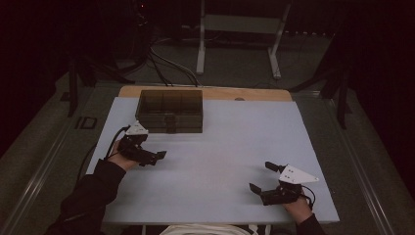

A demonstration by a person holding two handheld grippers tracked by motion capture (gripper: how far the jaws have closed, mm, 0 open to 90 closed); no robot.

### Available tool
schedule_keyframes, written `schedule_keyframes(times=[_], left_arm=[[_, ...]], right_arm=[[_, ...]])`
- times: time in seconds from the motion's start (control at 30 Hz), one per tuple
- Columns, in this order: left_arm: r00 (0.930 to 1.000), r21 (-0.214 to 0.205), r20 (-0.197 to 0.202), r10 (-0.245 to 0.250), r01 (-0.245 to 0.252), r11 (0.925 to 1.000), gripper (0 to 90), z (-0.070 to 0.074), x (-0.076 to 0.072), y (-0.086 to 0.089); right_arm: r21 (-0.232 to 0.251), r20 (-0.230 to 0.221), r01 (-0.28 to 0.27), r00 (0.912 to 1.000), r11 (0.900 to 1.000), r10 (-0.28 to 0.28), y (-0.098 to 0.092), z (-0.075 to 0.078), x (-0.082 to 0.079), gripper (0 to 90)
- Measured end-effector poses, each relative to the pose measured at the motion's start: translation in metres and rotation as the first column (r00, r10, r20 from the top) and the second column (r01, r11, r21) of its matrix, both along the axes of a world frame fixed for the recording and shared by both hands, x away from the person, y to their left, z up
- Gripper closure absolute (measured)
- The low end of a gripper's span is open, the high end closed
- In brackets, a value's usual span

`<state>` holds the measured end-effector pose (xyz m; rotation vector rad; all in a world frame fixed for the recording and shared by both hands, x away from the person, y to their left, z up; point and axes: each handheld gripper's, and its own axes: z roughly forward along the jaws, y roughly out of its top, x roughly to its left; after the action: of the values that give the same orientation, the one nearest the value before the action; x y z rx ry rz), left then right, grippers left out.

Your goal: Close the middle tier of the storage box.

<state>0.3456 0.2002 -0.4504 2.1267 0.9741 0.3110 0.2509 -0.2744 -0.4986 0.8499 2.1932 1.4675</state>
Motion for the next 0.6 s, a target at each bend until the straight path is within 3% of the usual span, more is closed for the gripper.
schedule_keyframes(times=[0.37,0.6], left_arm=[[0.9992,0.043,0.018,0.035,-0.035,0.9984,1.0,-0.016,-0.021,0.004],[0.9984,0.026,0.024,0.052,-0.052,0.9983,1.0,-0.034,-0.036,0.007]], right_arm=[[-0.002,0.001,-0.003,1.0,1.0,0.003,0.0,0.0,0.001,2.8],[-0.003,0.0,-0.004,1.0,1.0,0.004,0.001,-0.001,0.001,2.8]])
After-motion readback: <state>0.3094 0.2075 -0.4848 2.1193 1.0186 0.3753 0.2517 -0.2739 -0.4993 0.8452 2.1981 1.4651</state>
